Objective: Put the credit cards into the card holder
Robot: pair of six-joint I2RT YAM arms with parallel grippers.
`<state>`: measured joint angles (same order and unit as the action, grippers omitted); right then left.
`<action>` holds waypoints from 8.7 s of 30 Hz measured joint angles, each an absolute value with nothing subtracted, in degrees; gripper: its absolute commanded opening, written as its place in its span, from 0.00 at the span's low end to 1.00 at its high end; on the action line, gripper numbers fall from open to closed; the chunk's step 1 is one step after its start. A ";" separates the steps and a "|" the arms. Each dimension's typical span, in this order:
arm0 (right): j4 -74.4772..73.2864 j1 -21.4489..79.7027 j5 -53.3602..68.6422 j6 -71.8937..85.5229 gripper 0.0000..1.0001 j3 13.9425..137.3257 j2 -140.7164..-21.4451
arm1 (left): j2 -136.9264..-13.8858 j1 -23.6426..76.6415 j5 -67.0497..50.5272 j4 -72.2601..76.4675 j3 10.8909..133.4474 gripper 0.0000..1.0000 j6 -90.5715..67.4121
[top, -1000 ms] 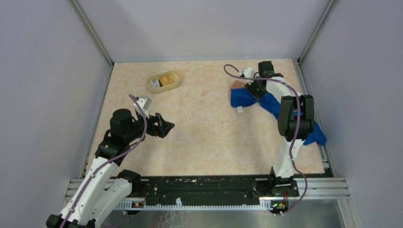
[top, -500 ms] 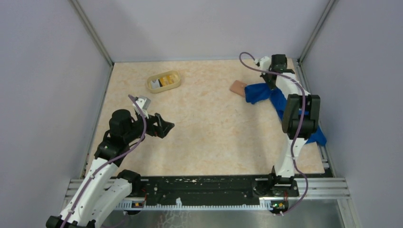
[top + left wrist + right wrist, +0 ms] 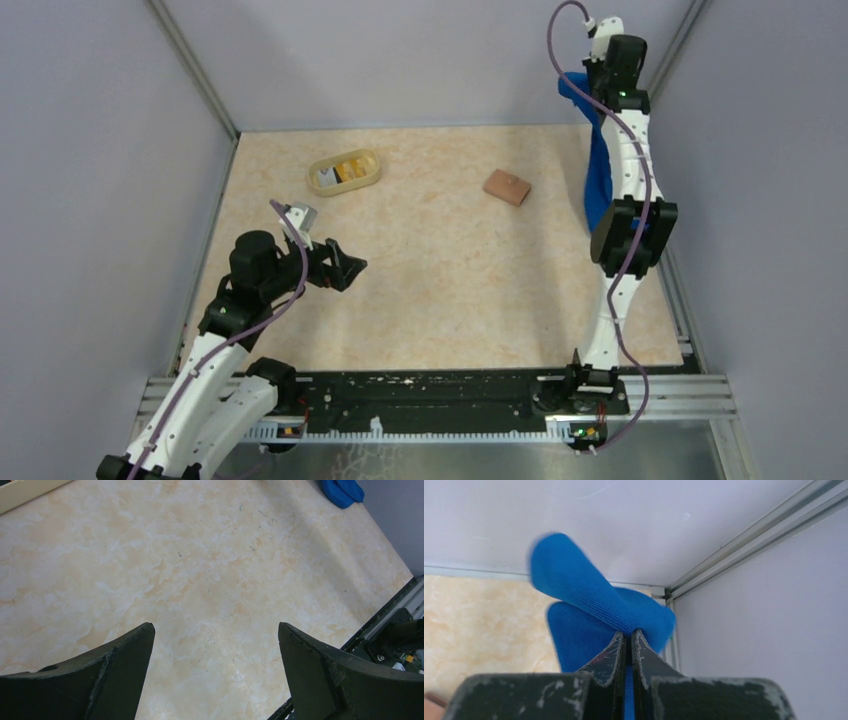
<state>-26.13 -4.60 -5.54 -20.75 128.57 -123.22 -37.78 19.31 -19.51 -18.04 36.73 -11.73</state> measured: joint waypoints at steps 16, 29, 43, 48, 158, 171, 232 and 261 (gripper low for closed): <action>-33.61 -4.95 15.73 -23.77 0.85 109.84 -127.98 | -37.80 19.31 -19.55 -18.04 36.73 0.99 -11.73; -43.35 -3.44 34.81 -22.41 0.72 120.01 -135.26 | -37.80 19.31 -20.47 -17.98 36.71 0.99 -11.75; -50.65 -2.44 39.03 -26.37 0.29 121.47 -140.40 | -38.48 19.31 -24.86 -15.22 35.99 0.95 -13.26; -49.08 -2.11 42.39 -27.59 0.21 105.19 -131.48 | -40.14 19.88 -31.00 -3.60 30.50 0.90 -21.93; -18.83 45.17 28.93 -51.46 0.33 48.56 -90.19 | -83.99 52.01 10.46 37.56 15.97 0.38 -67.13; -18.31 47.11 22.50 -49.60 0.00 50.83 -91.77 | -88.73 51.59 10.85 44.73 15.57 0.19 -66.96; -13.89 32.47 27.59 -28.12 0.34 50.22 -88.90 | -72.82 52.03 9.85 35.81 8.51 0.07 -51.90; -27.66 32.88 39.77 -22.83 0.45 59.00 -99.33 | -77.69 51.70 6.83 37.50 11.18 0.02 -45.58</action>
<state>-27.66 32.88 39.77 -22.83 59.00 -99.33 -77.69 51.70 6.83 37.50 11.18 -45.58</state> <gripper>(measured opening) 0.448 0.068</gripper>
